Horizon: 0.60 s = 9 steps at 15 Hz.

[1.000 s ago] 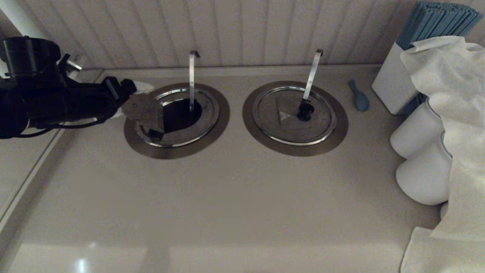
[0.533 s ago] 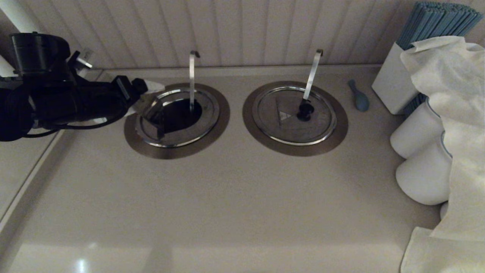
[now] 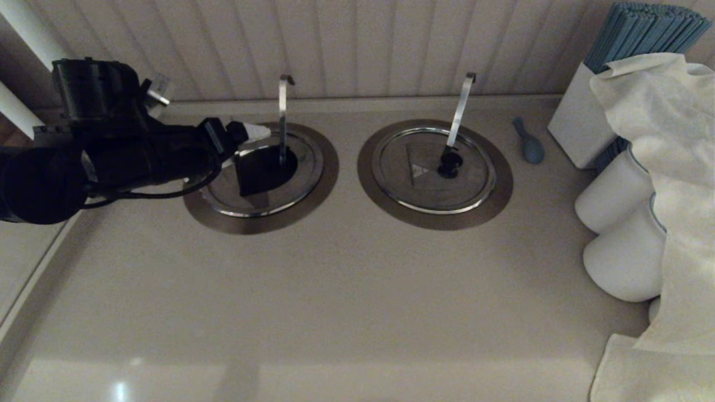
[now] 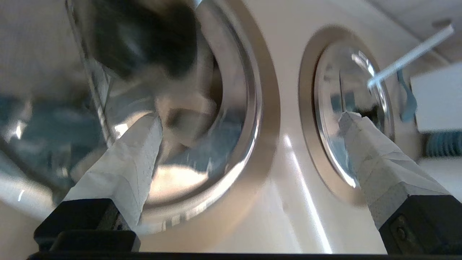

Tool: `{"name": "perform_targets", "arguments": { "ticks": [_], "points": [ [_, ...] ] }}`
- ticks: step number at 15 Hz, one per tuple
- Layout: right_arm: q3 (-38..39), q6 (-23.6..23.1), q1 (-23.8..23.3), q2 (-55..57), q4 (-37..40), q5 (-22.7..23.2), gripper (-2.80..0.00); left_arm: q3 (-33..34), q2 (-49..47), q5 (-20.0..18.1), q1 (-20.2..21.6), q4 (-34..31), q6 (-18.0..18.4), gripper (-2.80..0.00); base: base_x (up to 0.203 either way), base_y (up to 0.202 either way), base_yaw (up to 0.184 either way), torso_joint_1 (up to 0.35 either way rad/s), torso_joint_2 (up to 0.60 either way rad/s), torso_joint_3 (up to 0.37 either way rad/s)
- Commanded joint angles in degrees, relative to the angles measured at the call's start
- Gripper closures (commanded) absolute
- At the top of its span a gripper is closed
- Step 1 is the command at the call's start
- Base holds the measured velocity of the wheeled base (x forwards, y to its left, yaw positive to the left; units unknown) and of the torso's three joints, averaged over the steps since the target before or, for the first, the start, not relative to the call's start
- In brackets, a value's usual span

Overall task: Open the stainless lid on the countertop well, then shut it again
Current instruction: Close the lid

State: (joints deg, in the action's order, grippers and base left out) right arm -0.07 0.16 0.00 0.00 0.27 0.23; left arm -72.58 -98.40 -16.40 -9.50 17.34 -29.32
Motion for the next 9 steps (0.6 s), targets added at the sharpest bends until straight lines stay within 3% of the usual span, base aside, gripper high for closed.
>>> {"name": "perform_targets", "arguments": {
  "ticks": [1,3,9],
  "points": [
    [-0.01,0.02,0.0,0.09,0.0,0.03,0.0,0.81,-2.15,1.76,-1.38,2.83,-0.2,-2.8,0.0,0.0,0.0,0.0,0.0,0.0],
    [-0.01,0.02,0.0,0.09,0.0,0.03,0.0,0.78,-3.17,4.29,-3.0,3.41,-0.07,-2.8,0.0,0.0,0.0,0.0,0.0,0.0],
    [-0.01,0.02,0.0,0.09,0.0,0.03,0.0,0.31,2.56,4.31,-3.25,2.54,0.13,-2.8,0.0,0.0,0.0,0.0,0.0,0.0]
  ]
}}
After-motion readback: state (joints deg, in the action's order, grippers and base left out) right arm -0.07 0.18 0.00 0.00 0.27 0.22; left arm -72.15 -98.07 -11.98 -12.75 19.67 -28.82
